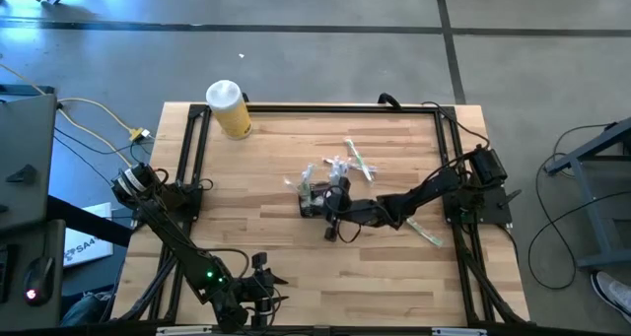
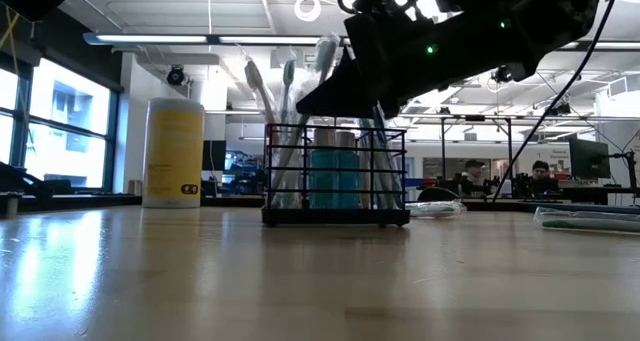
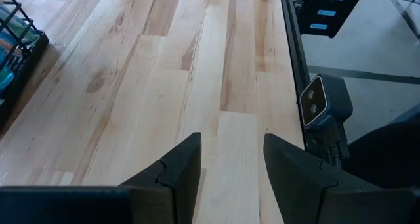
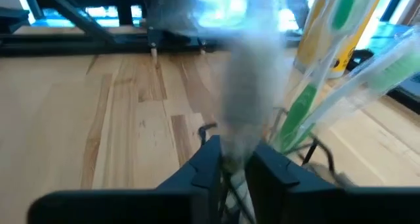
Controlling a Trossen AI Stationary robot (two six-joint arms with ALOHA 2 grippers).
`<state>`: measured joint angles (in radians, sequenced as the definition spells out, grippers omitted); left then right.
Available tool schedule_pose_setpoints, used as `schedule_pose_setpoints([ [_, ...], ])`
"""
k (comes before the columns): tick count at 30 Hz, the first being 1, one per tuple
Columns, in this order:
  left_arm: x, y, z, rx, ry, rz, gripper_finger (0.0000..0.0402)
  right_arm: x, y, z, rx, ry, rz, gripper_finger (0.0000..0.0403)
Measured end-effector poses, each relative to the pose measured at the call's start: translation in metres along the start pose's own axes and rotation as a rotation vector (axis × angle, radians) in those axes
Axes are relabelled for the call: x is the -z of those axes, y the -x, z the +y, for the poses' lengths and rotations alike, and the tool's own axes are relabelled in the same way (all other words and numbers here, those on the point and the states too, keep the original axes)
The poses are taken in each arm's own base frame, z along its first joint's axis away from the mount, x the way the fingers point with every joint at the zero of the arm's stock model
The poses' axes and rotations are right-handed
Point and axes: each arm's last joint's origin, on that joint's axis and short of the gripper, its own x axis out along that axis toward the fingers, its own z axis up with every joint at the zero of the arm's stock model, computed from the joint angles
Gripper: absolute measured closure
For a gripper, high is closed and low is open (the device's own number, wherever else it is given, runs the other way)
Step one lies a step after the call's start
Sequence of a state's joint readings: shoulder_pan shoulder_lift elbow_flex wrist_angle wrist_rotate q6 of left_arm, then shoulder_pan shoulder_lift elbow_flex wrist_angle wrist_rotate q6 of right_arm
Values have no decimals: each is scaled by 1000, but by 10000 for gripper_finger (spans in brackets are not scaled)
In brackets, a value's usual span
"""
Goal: Pick & Place toothbrushing station
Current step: Put the green toothbrush into the wire organizer
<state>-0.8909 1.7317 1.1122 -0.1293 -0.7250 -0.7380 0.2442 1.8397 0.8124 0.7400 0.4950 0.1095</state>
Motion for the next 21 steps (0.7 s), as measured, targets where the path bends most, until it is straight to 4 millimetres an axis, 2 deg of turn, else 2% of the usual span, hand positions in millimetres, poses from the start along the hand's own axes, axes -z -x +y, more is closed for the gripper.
schedule_pose_setpoints([
  [9,0,0,0,0,1,0,242,1,2,3,-11,15,7,264],
  [12,0,0,0,0,3,-1,242,-5,9,8,-29,48,-4,244],
  [17,0,0,0,1,5,-1,242,-19,26,19,-20,80,-34,230],
  [21,0,0,0,10,6,7,242,-26,47,33,-23,120,-15,232],
])
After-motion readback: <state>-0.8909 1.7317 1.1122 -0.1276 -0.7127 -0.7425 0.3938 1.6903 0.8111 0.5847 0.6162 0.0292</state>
